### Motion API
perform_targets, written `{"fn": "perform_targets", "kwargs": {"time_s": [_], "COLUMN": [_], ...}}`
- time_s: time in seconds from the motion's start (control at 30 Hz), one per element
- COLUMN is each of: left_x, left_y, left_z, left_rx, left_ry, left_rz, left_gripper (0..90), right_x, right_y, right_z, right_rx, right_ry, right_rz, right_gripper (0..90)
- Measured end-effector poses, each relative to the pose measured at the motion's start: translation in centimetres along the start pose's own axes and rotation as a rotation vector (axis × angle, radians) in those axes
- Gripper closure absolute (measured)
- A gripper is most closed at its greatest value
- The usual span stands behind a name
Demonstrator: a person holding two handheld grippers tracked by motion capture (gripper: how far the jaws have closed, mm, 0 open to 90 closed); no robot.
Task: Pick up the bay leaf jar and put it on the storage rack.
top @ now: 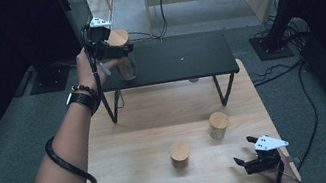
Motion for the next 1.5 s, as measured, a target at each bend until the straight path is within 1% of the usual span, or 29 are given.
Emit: {"fn": "perform_targets", "kwargs": {"time_s": [0.07,0.1,0.27,0.3,0.37,0.5,0.7,0.87,1.1,1.2,1.27,1.3,1.33,1.37,1.47,1.5], "left_x": [0.5,0.5,1.8,2.0,2.3,2.8,3.5,4.0,3.9,3.5,3.6,3.6,3.6,3.5,2.8,2.6], "left_y": [0.7,0.7,1.1,1.2,1.5,1.7,1.9,2.0,1.9,2.1,2.0,1.4,1.4,1.1,1.3,1.5], "left_z": [-0.2,-0.2,0.3,0.5,0.7,0.8,0.6,1.0,0.5,0.3,0.4,0.5,0.5,0.4,0.1,0.1], "left_rx": [-0.020,-0.020,-0.013,-0.018,-0.034,-0.040,-0.072,-0.068,-0.077,-0.091,-0.100,-0.077,-0.077,-0.078,-0.105,-0.106], "left_ry": [0.003,0.003,0.049,0.053,0.062,0.077,0.083,0.095,0.072,0.043,0.054,0.064,0.064,0.060,0.025,0.020], "left_rz": [0.009,0.009,0.036,0.039,0.037,0.034,0.031,0.026,0.038,0.039,0.046,0.078,0.078,0.102,0.109,0.107], "left_gripper": [25.5,25.5,25.5,25.5,25.5,25.5,25.5,25.4,25.0,19.6,7.7,0.0,0.0,0.0,0.0,0.0], "right_x": [0.0,0.0,0.0,0.0,0.0,0.0,0.0,0.0,0.0,0.0,0.0,0.0,0.0,0.0,0.0,0.0], "right_y": [0.0,0.0,0.1,0.1,0.1,0.1,0.1,0.2,0.2,0.2,0.3,0.3,0.3,0.3,0.3,0.3], "right_z": [0.0,0.0,0.0,0.0,0.0,0.0,0.0,0.0,0.0,0.0,0.0,0.0,0.0,0.0,0.0,0.0], "right_rx": [-0.001,-0.001,-0.002,-0.002,-0.004,-0.003,-0.003,-0.006,-0.007,-0.009,-0.009,-0.010,-0.010,-0.011,-0.011,-0.011], "right_ry": [0.000,0.000,0.001,0.001,0.001,-0.001,0.000,0.000,0.000,-0.001,-0.001,-0.001,-0.001,-0.001,-0.001,-0.001], "right_rz": [0.000,0.000,-0.003,-0.003,-0.003,-0.004,-0.005,-0.009,-0.009,-0.010,-0.011,-0.012,-0.012,-0.013,-0.014,-0.014], "right_gripper": [2.9,2.9,2.9,2.9,2.9,2.9,3.1,3.0,3.0,3.1,3.1,3.1,3.1,3.1,3.0,3.0]}}
Point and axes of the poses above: each handheld gripper's, and its own axes: x roughly forward along the jaws, z roughly out of its top, y roughly to its left, the point moved 3 cm from there along x, roughly forward along the jaws, and after that the axes turned 9 degrees about -y, right-handed, at the moved point
